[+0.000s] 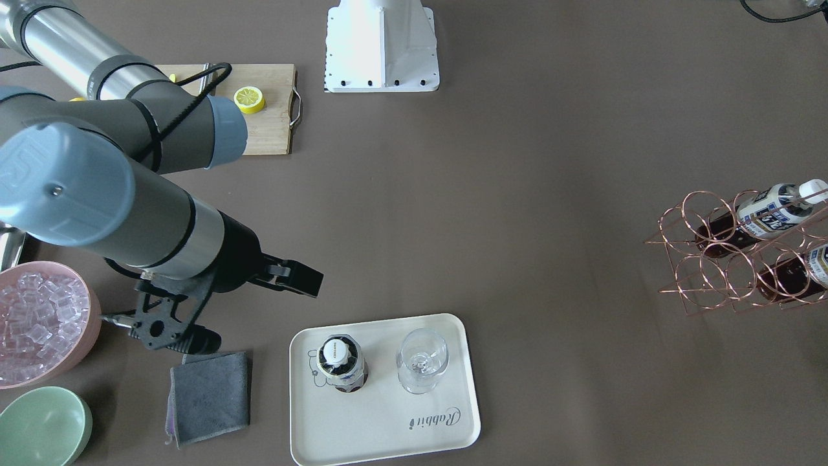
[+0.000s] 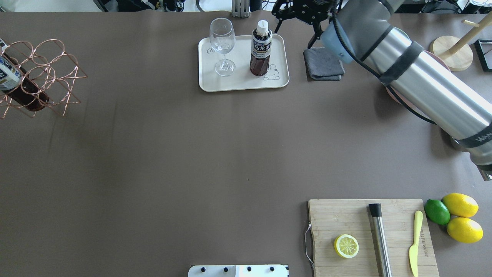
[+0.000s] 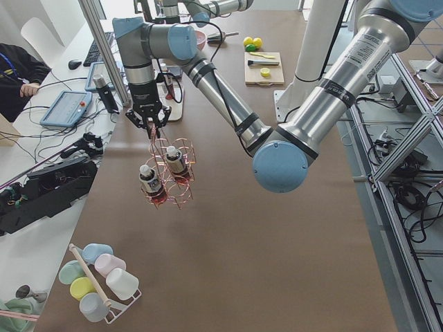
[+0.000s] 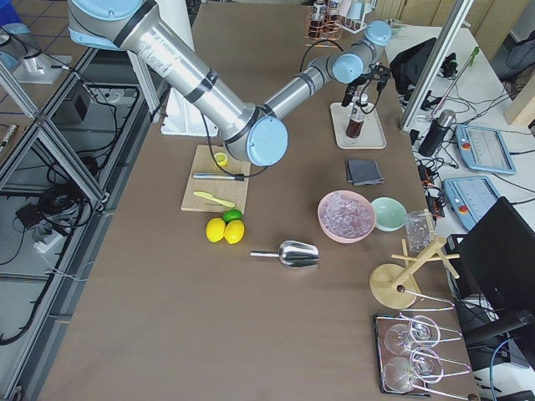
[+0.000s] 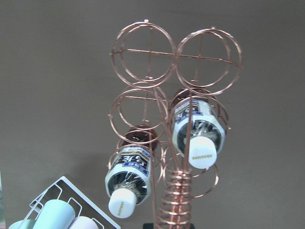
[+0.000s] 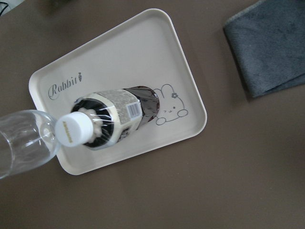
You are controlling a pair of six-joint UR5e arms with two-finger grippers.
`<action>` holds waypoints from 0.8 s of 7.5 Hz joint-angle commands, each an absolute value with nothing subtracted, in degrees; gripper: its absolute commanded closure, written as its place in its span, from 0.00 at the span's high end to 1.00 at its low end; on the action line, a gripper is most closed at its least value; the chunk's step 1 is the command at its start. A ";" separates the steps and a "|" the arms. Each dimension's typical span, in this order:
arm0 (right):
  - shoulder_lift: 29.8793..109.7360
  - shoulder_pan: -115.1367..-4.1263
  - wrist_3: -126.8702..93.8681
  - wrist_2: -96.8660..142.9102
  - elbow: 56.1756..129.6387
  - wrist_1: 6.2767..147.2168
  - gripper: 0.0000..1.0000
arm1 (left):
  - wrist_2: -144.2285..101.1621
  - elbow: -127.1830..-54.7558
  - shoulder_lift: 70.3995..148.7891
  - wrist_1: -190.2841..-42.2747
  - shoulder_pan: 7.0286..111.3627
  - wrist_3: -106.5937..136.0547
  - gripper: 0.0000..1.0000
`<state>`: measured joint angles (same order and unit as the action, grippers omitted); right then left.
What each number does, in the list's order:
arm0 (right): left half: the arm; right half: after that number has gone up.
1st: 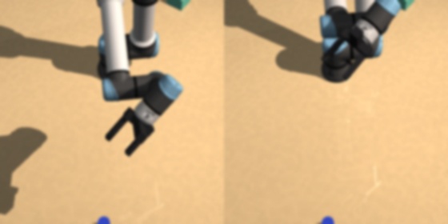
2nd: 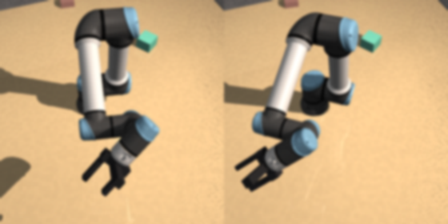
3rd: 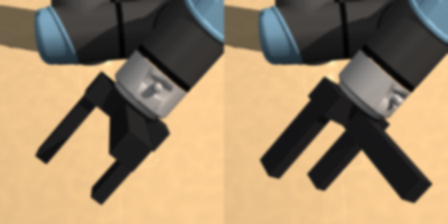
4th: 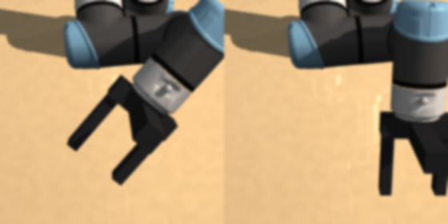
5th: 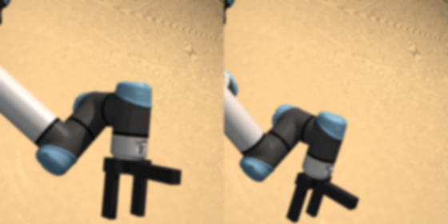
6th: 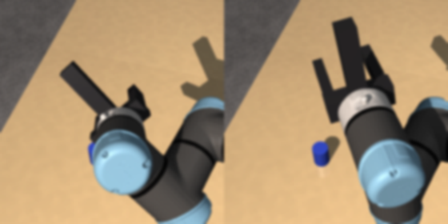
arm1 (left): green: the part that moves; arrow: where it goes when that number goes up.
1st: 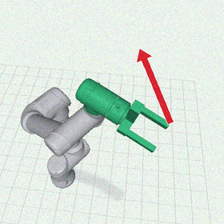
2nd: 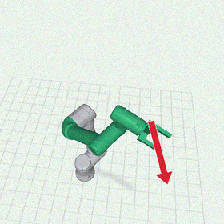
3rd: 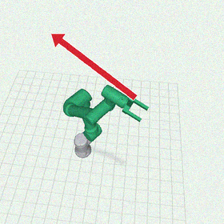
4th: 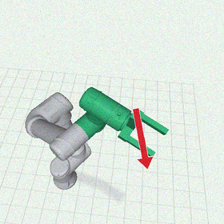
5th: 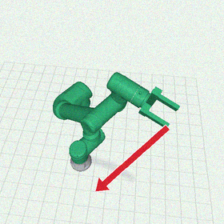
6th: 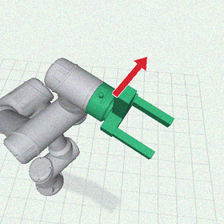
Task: Take tea from basket to plate
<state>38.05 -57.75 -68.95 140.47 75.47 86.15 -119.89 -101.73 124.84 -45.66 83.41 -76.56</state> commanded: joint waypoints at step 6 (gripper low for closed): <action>85.47 -70.83 -24.37 134.67 115.40 108.90 1.00 | -119.62 -82.29 126.11 -65.03 86.49 -75.86 0.00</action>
<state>76.82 -68.44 -32.14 137.34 114.25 108.22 -119.62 -86.53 124.81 -61.44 86.22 -76.53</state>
